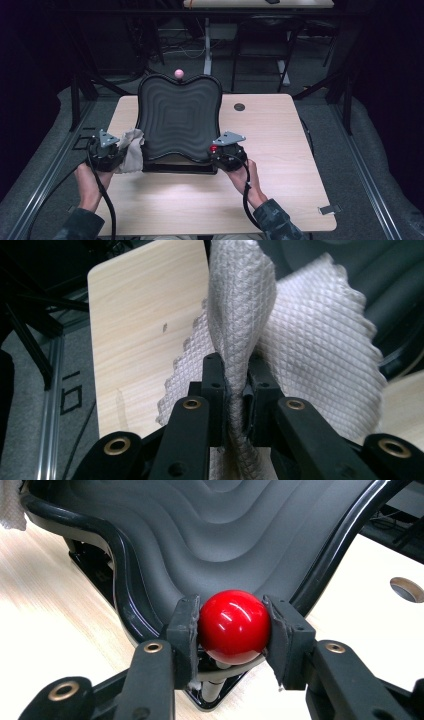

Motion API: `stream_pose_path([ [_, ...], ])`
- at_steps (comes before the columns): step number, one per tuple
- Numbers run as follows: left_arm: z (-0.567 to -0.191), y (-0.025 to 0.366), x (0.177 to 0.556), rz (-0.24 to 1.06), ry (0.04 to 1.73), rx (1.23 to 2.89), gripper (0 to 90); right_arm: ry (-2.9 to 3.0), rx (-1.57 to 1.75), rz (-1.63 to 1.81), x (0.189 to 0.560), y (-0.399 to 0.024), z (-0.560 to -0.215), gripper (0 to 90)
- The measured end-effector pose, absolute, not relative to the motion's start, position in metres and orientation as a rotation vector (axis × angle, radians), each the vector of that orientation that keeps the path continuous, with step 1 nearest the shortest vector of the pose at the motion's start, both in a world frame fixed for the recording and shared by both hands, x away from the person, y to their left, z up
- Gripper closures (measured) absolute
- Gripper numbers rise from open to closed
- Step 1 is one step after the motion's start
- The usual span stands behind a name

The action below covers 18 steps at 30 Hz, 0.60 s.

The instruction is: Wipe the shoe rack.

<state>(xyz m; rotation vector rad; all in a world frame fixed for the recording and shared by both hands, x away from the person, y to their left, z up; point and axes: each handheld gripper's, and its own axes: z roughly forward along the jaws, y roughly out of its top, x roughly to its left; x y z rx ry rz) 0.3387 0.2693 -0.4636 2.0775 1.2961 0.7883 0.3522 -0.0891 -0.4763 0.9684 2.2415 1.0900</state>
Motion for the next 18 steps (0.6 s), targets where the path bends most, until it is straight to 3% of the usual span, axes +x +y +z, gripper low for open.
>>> stream_pose_path([
  [18,-0.506,0.254,0.336,0.654,1.318,2.175,81.5,2.258,0.954,1.106,0.353,-0.092,-0.477,59.8],
])
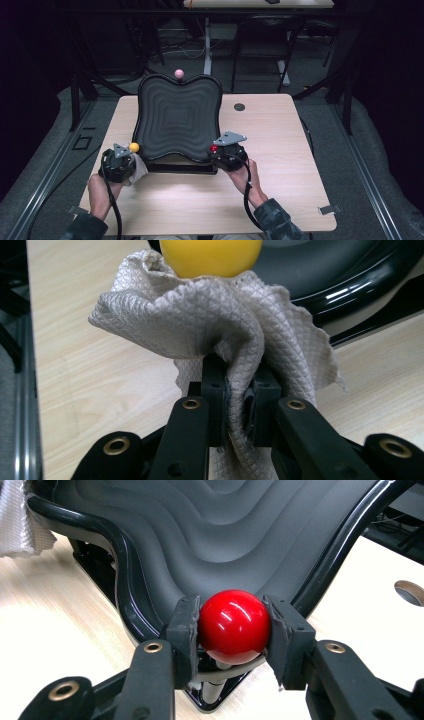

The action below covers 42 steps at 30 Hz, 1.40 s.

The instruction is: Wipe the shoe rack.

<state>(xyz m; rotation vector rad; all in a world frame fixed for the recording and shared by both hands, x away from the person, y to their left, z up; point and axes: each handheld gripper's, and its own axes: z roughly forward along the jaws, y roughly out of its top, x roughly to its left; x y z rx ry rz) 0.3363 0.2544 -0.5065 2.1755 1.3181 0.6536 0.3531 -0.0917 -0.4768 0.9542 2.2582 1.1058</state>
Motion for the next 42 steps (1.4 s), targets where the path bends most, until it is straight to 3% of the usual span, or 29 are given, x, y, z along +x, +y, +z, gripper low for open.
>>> stream_pose_path([
  [19,-0.549,0.257,0.365,0.437,1.460,2.217,81.4,2.259,0.931,1.128,0.355,-0.093,-0.478,59.8],
  [28,-0.523,0.267,0.350,0.498,1.425,2.057,81.6,2.260,0.925,1.131,0.355,-0.093,-0.478,59.8],
  [42,-0.537,0.255,0.351,0.430,1.437,2.120,81.5,2.262,0.919,1.134,0.356,-0.094,-0.479,59.8],
])
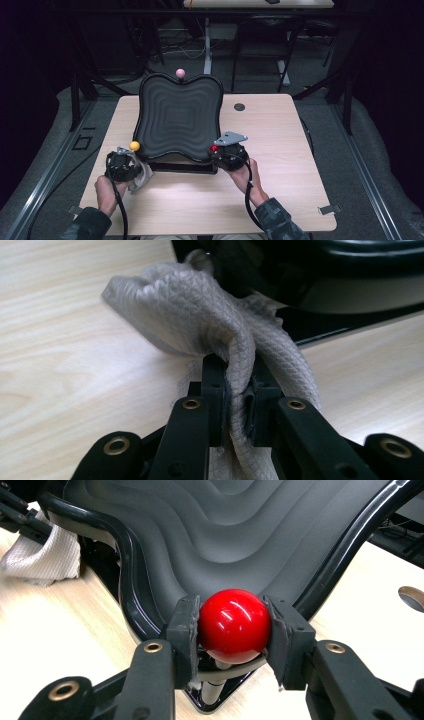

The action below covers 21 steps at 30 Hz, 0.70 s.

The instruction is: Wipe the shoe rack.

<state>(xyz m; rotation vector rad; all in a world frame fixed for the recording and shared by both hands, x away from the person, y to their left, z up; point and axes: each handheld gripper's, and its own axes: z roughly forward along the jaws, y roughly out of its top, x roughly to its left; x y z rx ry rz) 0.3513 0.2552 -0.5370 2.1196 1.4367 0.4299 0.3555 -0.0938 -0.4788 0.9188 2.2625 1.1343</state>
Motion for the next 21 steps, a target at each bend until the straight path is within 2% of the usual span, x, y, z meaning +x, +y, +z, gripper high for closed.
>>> stream_pose_path([
  [7,-0.535,0.238,0.347,0.428,1.353,2.153,81.5,2.263,0.914,1.132,0.356,-0.094,-0.479,59.8],
  [16,-0.539,0.220,0.347,0.449,1.348,2.131,81.5,2.276,0.884,1.117,0.356,-0.093,-0.477,59.3],
  [21,-0.543,0.212,0.348,0.453,1.355,2.146,81.5,2.259,0.854,1.128,0.354,-0.092,-0.472,53.8],
])
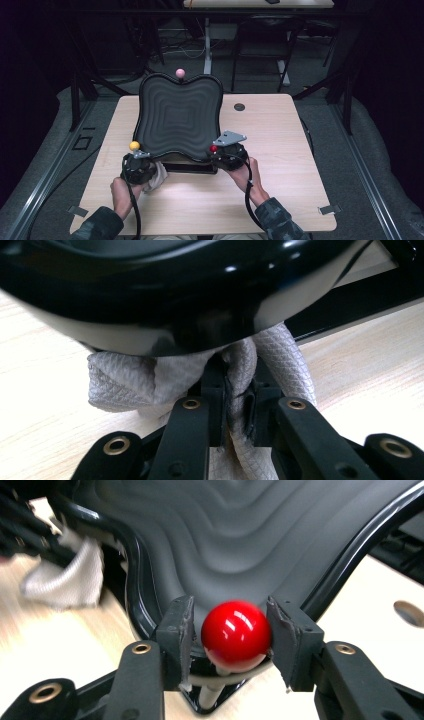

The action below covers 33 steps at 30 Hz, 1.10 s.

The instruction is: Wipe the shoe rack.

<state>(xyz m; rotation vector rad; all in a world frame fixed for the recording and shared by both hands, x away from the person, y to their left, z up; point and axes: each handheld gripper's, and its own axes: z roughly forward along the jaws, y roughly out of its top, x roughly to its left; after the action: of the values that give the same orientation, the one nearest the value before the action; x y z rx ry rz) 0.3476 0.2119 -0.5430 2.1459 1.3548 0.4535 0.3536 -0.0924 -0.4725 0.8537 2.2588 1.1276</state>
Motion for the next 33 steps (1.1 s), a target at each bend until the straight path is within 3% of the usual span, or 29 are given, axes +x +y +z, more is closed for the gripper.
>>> stream_pose_path([
  [4,-0.548,0.207,0.348,0.461,1.379,2.137,81.5,2.251,0.868,1.127,0.355,-0.092,-0.471,59.4],
  [33,-0.562,0.170,0.341,0.454,1.367,2.103,81.6,2.245,0.878,1.130,0.354,-0.093,-0.472,59.7],
])
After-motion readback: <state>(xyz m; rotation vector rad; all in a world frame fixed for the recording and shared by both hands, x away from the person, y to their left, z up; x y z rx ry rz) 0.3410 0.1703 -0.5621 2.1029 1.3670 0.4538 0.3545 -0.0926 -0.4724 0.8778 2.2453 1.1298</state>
